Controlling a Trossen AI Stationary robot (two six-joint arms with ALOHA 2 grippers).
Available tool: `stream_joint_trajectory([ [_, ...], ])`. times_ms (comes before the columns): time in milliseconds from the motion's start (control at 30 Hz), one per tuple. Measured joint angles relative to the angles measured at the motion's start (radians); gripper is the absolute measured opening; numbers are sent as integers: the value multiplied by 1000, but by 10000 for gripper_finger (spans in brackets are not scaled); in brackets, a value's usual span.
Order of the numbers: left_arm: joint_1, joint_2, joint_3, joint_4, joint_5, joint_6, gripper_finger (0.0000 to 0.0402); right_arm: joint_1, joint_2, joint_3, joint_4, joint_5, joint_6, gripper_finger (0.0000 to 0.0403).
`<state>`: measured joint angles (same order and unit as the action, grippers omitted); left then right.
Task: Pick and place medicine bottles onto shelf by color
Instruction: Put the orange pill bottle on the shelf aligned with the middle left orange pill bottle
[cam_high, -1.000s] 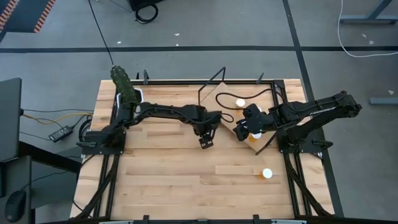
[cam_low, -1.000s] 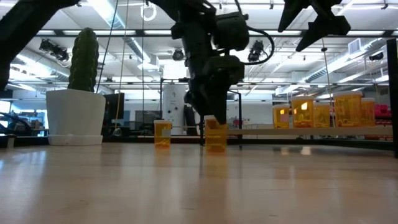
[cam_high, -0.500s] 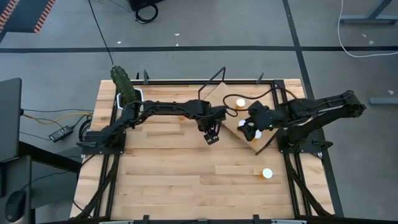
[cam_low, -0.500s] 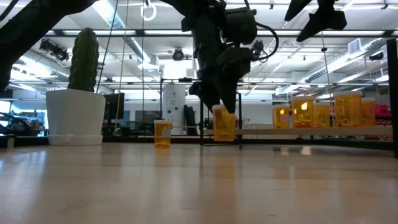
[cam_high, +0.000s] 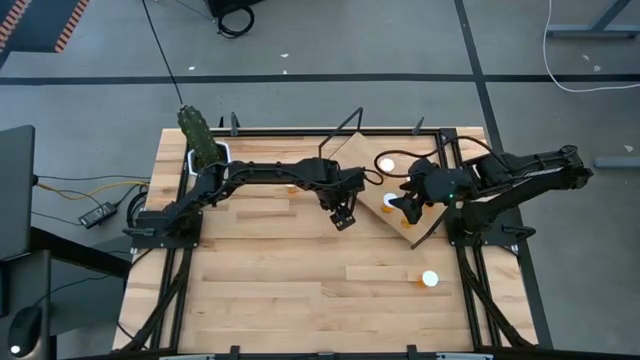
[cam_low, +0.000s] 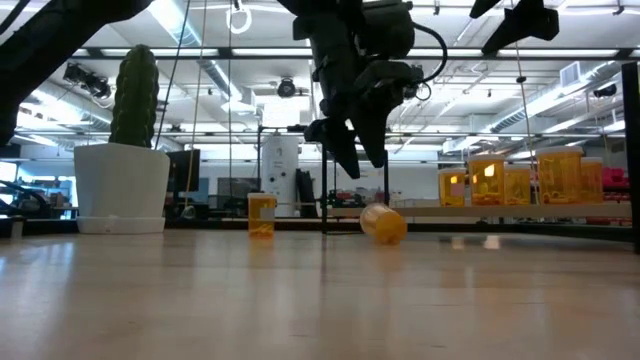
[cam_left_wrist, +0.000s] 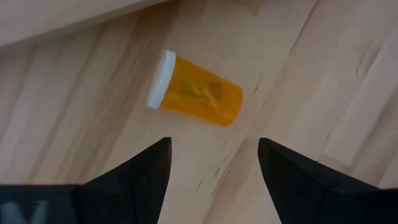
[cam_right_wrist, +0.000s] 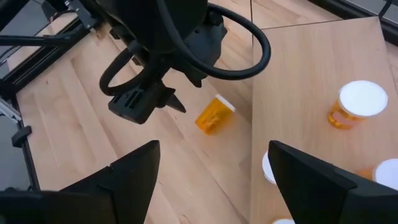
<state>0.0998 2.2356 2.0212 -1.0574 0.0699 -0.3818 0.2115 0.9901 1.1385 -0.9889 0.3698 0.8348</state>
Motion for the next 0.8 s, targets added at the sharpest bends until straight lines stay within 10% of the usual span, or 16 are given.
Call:
stream_joint_trajectory([
  [467, -4, -14, 118, -307, -54, 87, 238, 0, 17, 0, -14, 26, -61, 307],
  [800, -20, -170, -133, 41, -138, 21, 223, 0, 115, 0, -6, 32, 41, 307],
])
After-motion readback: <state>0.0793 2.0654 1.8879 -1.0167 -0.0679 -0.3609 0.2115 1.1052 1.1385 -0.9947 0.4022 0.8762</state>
